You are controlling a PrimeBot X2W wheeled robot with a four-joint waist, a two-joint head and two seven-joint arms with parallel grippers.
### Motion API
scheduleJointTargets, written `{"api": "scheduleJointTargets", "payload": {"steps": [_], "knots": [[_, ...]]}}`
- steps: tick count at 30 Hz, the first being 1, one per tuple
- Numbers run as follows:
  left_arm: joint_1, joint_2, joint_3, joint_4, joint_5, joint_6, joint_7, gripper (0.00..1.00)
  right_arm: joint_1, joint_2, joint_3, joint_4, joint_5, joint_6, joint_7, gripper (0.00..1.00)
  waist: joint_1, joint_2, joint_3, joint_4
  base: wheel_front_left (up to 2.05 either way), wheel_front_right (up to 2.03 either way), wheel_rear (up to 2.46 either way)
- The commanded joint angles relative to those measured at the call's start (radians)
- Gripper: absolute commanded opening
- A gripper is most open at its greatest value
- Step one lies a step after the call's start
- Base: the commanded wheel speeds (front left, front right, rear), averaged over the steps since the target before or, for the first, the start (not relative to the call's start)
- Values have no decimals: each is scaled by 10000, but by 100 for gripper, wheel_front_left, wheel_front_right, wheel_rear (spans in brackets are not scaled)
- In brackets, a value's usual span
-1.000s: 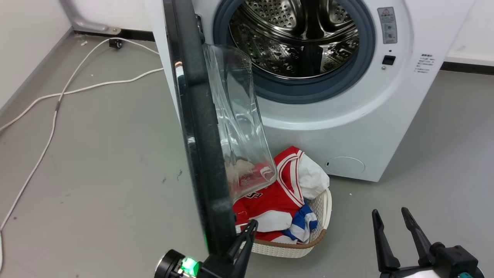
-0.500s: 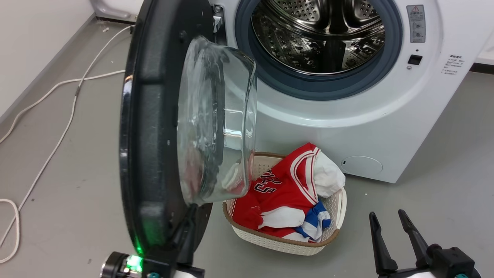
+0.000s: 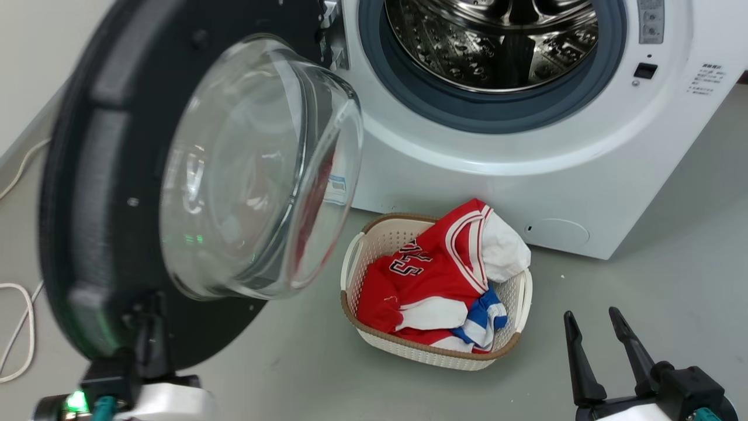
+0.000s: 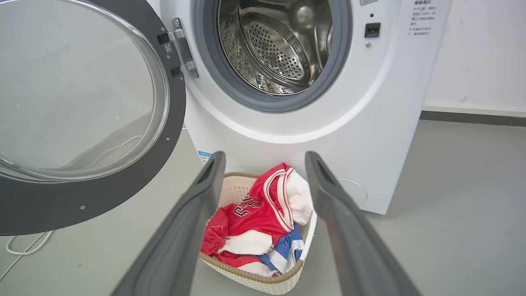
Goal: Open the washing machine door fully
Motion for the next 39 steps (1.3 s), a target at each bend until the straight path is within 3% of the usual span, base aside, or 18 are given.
{"api": "scheduleJointTargets", "payload": {"steps": [1,17,30,39], "knots": [[-152,-18,214,-48,-21,95,-27,0,-152,29,-28,-27,-66,-2,-21,100,0,0,83,-4,0,0,0],[-1365,29,3035,723,-96,-390,-25,0,-686,29,-193,-190,-407,-2,-21,100,0,0,1074,-76,0,0,0],[-2862,388,4446,2154,-140,-1080,-19,0,-1194,28,-260,-248,-730,-2,-21,100,0,0,1834,-193,0,0,0],[-3904,929,5167,3249,-121,-1453,-17,0,-1444,28,-214,-294,-870,-2,-21,100,0,0,2182,-403,0,0,0]]}}
